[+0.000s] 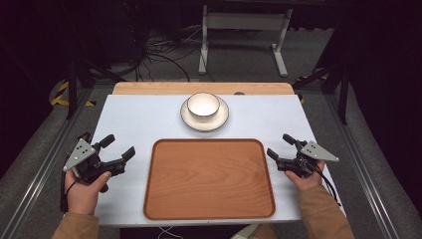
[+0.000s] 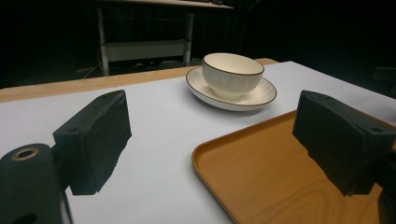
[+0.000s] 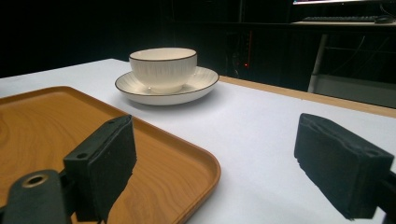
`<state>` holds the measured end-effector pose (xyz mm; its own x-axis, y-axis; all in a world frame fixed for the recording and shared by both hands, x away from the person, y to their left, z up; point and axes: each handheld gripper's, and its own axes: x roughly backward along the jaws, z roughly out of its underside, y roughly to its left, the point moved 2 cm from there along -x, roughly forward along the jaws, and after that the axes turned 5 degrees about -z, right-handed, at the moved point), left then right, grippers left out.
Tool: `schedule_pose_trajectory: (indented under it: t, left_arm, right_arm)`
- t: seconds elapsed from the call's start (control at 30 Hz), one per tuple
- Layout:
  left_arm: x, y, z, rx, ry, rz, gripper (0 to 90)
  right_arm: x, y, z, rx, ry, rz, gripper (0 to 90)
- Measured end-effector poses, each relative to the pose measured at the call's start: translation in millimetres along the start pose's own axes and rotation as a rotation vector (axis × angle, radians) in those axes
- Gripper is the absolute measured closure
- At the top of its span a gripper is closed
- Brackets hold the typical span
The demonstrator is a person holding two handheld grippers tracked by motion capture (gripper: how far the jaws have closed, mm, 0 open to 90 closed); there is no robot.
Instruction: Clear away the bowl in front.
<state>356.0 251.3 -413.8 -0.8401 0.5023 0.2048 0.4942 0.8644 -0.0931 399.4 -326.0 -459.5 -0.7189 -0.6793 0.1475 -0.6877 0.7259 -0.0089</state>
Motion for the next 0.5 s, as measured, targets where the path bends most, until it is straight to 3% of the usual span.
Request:
schedule_pose_trajectory:
  t: [0.5]
  left_arm:
    - [-3.7, -5.8, -5.7, -0.016, -0.001, 0.009, 12.2]
  right_arm:
    - [-1.6, -0.3, -0.3, 0.002, 0.017, -0.007, 12.7]
